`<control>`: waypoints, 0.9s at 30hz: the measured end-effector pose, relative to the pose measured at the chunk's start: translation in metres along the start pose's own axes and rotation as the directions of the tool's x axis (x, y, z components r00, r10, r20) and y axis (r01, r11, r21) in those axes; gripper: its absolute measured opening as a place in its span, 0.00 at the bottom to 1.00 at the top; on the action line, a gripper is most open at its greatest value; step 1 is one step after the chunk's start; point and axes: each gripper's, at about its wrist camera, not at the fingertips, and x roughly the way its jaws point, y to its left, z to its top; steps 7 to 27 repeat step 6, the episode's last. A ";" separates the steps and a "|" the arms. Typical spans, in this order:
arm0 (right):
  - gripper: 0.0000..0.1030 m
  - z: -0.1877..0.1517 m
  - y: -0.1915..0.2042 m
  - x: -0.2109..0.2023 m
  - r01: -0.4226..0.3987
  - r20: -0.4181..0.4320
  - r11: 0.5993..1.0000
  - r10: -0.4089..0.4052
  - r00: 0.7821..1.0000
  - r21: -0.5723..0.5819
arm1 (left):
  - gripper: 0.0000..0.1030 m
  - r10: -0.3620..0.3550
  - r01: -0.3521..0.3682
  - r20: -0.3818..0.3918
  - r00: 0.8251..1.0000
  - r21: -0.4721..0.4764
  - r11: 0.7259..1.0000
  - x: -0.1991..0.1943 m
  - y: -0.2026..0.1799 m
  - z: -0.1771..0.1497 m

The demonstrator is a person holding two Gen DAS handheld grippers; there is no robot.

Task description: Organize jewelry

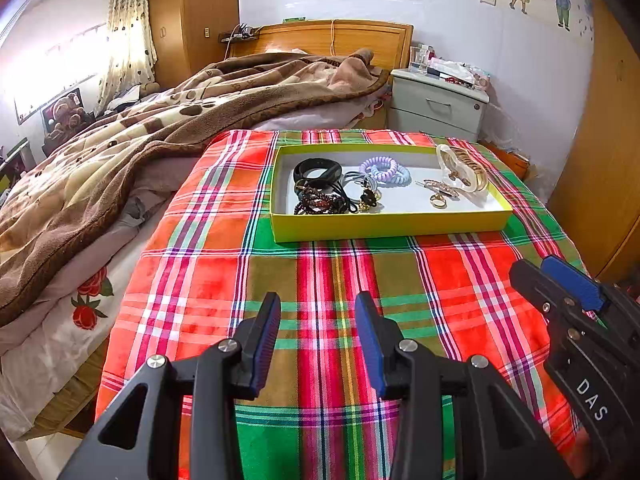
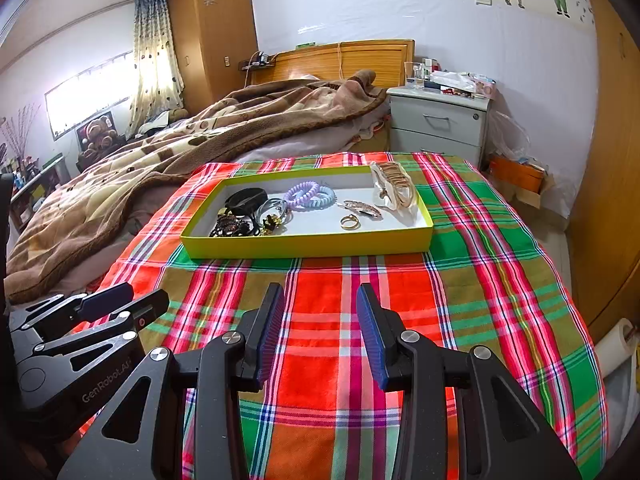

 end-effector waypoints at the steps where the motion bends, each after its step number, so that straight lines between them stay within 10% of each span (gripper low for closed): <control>1: 0.37 0.000 0.000 0.000 0.000 -0.001 1.000 0.000 1.000 0.000 | 0.39 -0.002 0.002 0.000 1.000 -0.001 1.000 0.000 0.000 0.000; 27: 0.38 0.000 -0.001 0.000 0.003 -0.007 1.000 -0.003 1.000 0.007 | 0.39 -0.001 0.001 -0.004 1.000 -0.002 1.000 0.001 0.000 0.000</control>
